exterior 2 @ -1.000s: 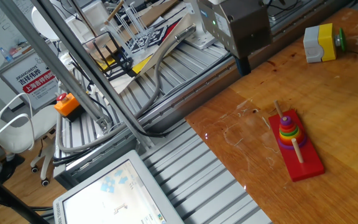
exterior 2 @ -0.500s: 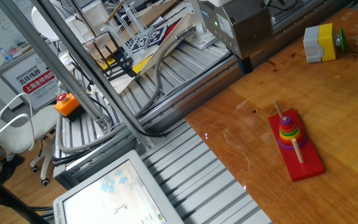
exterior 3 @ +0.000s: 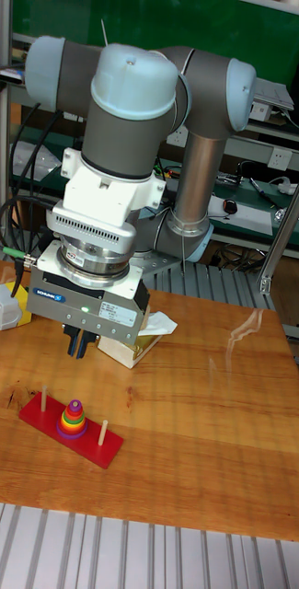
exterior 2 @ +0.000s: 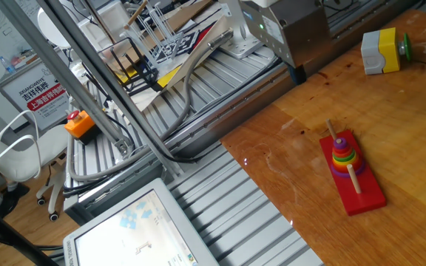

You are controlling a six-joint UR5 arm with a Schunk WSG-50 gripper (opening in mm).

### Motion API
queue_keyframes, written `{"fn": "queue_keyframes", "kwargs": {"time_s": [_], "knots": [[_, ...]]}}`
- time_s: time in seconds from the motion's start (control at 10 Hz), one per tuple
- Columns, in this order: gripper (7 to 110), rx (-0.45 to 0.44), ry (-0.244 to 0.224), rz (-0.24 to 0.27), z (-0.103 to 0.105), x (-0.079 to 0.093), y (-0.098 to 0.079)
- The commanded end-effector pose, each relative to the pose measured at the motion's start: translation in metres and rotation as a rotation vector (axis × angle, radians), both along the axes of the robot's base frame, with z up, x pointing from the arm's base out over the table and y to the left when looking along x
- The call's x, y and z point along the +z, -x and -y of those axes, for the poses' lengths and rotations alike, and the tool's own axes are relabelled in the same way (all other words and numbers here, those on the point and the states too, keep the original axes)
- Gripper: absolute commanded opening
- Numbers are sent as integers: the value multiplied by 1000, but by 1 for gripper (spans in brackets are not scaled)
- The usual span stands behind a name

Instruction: Take out one Hanoi block and throw it aside

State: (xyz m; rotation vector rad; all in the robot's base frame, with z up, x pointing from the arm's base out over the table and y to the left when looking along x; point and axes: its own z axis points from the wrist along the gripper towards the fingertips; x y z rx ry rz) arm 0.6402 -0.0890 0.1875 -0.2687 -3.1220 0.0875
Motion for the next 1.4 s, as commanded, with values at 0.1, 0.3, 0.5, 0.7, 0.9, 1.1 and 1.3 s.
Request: {"fn": "queue_keyframes", "kwargs": {"time_s": [0.1,0.3,0.5,0.7,0.9,1.1,1.3], "knots": [[7,-18,-48,-5,-11,1,2],[7,-17,-42,3,-10,1,0],[7,-18,-48,1,-11,1,0],[7,-17,-60,-4,-14,1,1],[7,-12,-67,-8,-16,0,2],[7,-12,-79,-15,-20,-5,0],[7,1,-70,-15,-17,-14,-4]]}}
